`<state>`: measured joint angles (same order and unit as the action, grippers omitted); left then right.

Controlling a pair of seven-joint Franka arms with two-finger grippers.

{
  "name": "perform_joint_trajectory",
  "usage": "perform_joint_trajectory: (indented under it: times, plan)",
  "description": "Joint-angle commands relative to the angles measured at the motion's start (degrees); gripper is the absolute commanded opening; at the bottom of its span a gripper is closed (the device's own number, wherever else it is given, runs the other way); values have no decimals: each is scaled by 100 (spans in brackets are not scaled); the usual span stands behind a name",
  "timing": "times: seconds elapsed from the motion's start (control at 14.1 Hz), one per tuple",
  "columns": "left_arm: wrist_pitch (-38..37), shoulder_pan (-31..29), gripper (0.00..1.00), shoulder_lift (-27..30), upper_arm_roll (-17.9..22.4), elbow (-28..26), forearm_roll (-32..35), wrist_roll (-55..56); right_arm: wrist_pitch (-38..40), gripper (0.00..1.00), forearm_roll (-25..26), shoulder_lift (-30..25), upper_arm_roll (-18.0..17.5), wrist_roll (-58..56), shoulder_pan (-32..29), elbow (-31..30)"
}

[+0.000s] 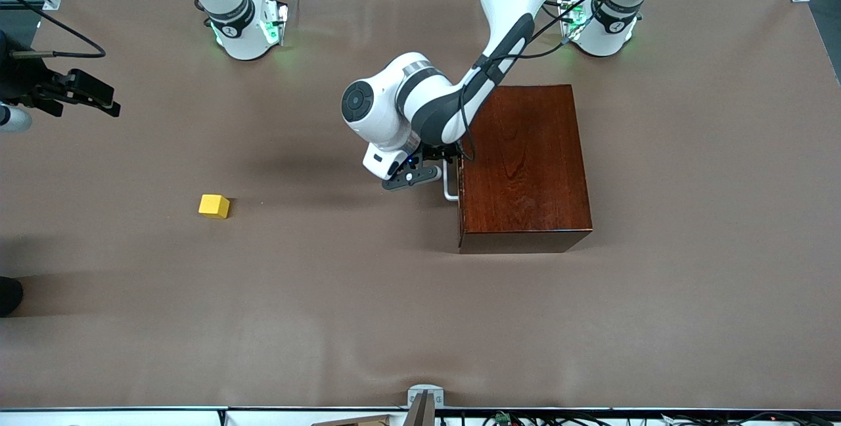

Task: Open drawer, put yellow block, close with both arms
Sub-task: 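Reach the left gripper down to the white drawer handle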

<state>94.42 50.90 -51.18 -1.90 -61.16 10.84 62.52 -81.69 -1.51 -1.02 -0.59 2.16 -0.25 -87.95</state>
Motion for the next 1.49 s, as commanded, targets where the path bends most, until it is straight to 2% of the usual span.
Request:
perform_joint_trajectory:
  times: [0.0,0.78,1.42]
  plan:
    - [226,112,100,-146,-56,307,-37,243,12,100,63,-127,-20,92,-28,-109]
    - [1745,411,100,-216,-73,315,-916,920,12,100,63,-118,-12,92,-46,-109]
    - [2854,631,100,-331,-91,324,-969,1395,-5,100,63,-22,-38,83,-151,-91]
